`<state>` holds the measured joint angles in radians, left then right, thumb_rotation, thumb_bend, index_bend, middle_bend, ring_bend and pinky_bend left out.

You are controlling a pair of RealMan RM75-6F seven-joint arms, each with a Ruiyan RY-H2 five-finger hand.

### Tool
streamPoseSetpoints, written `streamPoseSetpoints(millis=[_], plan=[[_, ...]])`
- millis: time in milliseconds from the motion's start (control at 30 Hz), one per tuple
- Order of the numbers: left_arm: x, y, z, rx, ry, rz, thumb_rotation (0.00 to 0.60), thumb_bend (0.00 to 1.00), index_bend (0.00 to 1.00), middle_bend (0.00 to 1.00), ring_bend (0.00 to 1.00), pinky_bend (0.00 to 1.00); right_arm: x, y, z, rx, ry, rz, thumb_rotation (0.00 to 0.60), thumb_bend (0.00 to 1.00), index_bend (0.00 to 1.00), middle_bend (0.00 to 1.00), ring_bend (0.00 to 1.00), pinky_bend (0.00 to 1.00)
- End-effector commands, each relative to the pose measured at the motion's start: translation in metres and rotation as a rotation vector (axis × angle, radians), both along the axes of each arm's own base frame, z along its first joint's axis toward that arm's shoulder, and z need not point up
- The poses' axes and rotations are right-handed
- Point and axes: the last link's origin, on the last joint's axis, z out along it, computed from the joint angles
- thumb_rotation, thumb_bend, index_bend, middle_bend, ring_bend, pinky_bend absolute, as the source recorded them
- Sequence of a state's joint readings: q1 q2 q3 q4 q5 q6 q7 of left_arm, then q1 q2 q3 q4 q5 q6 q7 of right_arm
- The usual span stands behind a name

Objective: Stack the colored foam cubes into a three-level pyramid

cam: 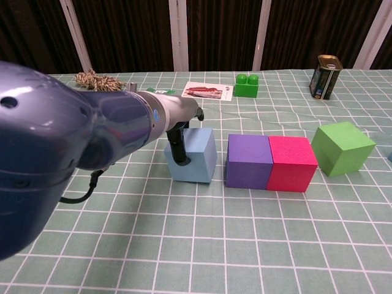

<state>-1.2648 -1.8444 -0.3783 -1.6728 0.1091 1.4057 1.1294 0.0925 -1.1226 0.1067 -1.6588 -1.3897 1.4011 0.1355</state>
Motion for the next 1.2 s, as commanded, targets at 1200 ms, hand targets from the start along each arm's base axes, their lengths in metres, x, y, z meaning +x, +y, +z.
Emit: streamPoseSetpoints(millis=[1200], plan=[[0.0064,-0.0004,-0.0096,-0.009,-0.043,0.01,0.6,0.4,0.03,0.27,0.0,0.05,-0.0003,0.0001,-0.0003,0.004,-0.001,-0.001,0.6,0.25,0.0,0.0,0.0,0.0]])
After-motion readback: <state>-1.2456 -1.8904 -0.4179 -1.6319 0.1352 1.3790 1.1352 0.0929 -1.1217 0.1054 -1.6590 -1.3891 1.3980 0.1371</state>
